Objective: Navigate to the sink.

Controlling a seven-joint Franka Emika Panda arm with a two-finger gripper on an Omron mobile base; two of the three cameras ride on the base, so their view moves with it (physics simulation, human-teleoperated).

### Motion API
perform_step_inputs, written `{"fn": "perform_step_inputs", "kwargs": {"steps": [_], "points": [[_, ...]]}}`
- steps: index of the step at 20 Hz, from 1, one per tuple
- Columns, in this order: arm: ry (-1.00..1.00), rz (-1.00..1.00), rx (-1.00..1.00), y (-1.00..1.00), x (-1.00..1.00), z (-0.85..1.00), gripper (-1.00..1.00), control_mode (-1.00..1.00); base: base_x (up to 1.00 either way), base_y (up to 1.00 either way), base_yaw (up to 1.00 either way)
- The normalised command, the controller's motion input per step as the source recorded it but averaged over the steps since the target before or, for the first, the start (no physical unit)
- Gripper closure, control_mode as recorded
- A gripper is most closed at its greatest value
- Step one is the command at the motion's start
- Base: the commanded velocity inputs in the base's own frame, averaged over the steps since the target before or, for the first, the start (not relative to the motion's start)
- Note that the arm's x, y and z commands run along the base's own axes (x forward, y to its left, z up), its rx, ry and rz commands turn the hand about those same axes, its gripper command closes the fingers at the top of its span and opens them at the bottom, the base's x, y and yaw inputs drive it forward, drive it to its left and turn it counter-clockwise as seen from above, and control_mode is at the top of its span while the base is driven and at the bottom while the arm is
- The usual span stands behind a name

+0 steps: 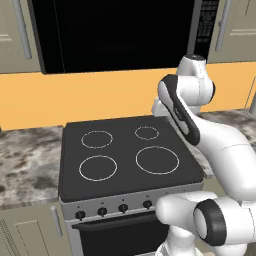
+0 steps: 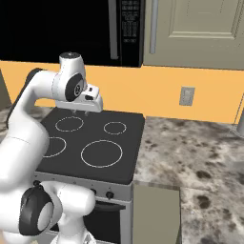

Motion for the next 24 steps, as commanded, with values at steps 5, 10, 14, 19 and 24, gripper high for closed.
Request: {"fn": "perform_step_inputs", "kwargs": {"steps": [5,10,14,19,24], "points": [[-0.05,0.00,0.01,-0.07,-0.58,-0.04,-1.00,-1.00,0.00,0.00,0.00],[0.00,0.00,-0.01,0.00,-0.74,-0.37,-1.00,-1.00,0.00,0.00,0.00],[0.02,0.00,-0.06,0.05,-0.53,-0.47,-1.00,1.00,-0.16,0.03,0.00],[0.00,0.00,0.00,0.00,0.00,0.00,-1.00,1.00,-0.62,0.21,0.00],[0.00,0.00,0.00,0.00,0.00,0.00,-1.00,1.00,-0.60,0.23,0.00]]}}
